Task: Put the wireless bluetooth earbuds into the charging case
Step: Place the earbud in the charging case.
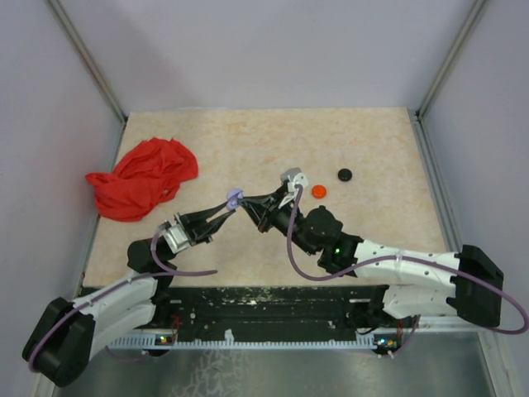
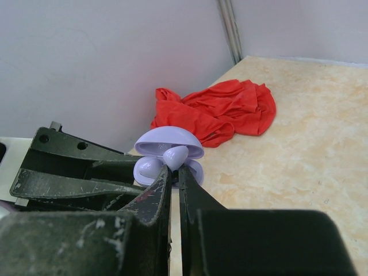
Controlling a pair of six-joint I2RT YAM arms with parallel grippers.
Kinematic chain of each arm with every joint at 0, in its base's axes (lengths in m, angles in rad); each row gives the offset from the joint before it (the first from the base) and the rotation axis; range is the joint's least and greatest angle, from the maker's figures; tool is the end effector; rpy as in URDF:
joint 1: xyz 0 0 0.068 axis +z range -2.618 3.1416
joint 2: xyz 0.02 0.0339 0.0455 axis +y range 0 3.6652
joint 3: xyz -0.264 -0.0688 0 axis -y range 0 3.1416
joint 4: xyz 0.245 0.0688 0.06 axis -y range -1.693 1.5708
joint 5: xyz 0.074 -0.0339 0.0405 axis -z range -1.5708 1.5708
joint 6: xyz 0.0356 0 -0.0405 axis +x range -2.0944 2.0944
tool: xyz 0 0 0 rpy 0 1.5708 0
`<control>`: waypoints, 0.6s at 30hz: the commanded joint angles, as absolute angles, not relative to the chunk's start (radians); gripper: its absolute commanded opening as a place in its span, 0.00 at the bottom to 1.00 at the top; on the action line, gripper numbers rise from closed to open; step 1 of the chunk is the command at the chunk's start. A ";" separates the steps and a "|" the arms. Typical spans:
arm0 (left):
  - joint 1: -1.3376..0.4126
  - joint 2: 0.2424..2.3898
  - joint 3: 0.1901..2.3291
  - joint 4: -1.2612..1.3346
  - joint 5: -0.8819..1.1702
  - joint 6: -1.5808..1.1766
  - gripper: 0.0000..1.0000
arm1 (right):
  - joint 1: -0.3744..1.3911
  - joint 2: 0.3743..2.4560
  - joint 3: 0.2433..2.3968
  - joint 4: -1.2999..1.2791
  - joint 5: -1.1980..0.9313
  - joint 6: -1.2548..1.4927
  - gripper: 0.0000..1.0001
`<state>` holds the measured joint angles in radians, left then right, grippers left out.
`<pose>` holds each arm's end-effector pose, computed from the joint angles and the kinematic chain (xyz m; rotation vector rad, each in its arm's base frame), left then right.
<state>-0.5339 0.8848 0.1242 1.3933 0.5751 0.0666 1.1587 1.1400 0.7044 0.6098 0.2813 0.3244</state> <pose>0.1239 -0.0957 0.2538 0.7926 0.7271 -0.6917 0.1147 0.2377 0.3232 -0.3673 1.4382 1.0249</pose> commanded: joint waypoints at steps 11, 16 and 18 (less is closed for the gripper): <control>-0.536 0.888 0.118 1.469 0.563 0.028 0.00 | 1.185 1.124 0.758 0.565 0.254 0.305 0.23; -0.537 0.887 0.116 1.471 0.551 0.025 0.00 | 1.185 1.105 0.759 0.556 0.253 0.301 0.31; -0.536 0.885 0.115 1.468 0.541 0.022 0.00 | 1.184 1.092 0.760 0.548 0.257 0.294 0.33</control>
<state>-0.5339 0.8875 0.1177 1.4216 0.5640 0.0414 1.1629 1.1278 0.7200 0.5632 0.2947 0.2989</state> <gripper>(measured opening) 0.205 0.312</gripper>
